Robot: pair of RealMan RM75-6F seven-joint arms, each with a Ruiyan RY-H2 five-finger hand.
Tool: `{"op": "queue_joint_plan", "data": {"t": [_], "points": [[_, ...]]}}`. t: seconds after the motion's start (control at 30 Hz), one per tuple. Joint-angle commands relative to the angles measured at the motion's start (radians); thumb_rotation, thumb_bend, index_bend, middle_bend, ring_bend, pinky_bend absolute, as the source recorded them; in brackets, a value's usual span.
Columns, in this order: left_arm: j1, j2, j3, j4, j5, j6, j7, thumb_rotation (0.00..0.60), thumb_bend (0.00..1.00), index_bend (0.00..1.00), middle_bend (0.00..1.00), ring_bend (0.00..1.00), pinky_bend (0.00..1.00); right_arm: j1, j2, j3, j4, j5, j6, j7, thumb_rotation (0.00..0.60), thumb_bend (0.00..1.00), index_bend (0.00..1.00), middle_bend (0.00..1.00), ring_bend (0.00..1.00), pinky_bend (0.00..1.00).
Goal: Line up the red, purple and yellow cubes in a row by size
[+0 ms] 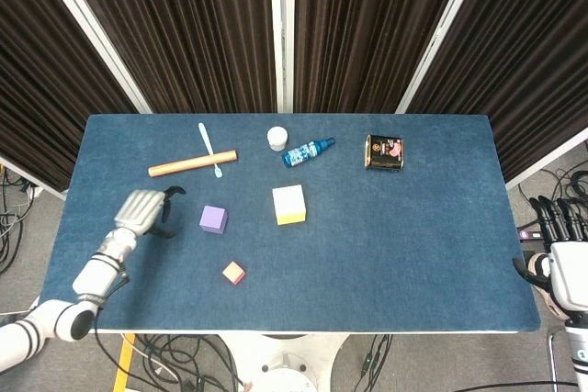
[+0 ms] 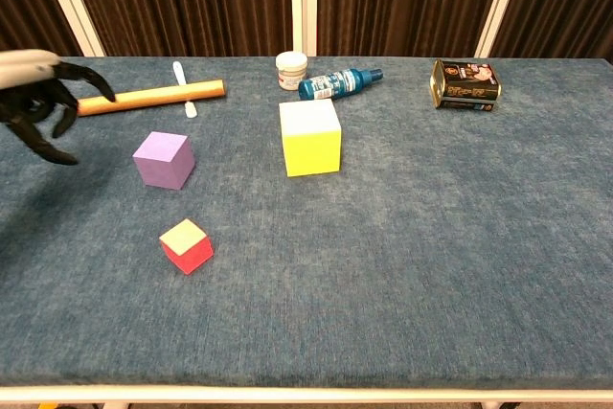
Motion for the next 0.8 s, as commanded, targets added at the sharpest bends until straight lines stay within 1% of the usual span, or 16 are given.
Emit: {"op": "queue_joint_plan", "data": {"t": [0.03, 0.27, 0.5, 0.67, 0.8], "points": [[-0.041, -0.041, -0.008, 0.027, -0.056, -0.057, 0.007, 0.600, 0.06, 0.30, 0.81, 0.86, 1.00, -0.001, -0.001, -0.001, 0.003, 0.004, -0.002, 0.003, 0.600, 0.08, 0.00, 0.06, 0.02, 0.15], [-0.084, -0.097, -0.016, 0.060, -0.158, -0.097, 0.047, 0.600, 0.07, 0.32, 0.82, 0.86, 1.00, -0.003, -0.004, -0.003, 0.010, 0.010, -0.006, 0.011, 0.600, 0.08, 0.00, 0.07, 0.02, 0.15], [-0.109, -0.127, -0.029, 0.061, -0.249, -0.097, 0.073, 0.600, 0.16, 0.39, 0.84, 0.88, 1.00, -0.007, -0.005, -0.005, 0.018, 0.014, -0.006, 0.021, 0.600, 0.08, 0.00, 0.07, 0.02, 0.15], [-0.130, -0.154, -0.036, 0.079, -0.297, -0.086, 0.097, 0.600, 0.19, 0.42, 0.84, 0.88, 1.00, -0.007, -0.006, -0.006, 0.026, 0.017, -0.011, 0.032, 0.600, 0.08, 0.00, 0.07, 0.02, 0.15], [-0.138, -0.181, -0.046, 0.092, -0.331, -0.059, 0.110, 0.600, 0.23, 0.51, 0.85, 0.89, 1.00, -0.008, -0.007, -0.005, 0.032, 0.020, -0.011, 0.039, 0.600, 0.08, 0.00, 0.07, 0.02, 0.15]]}}
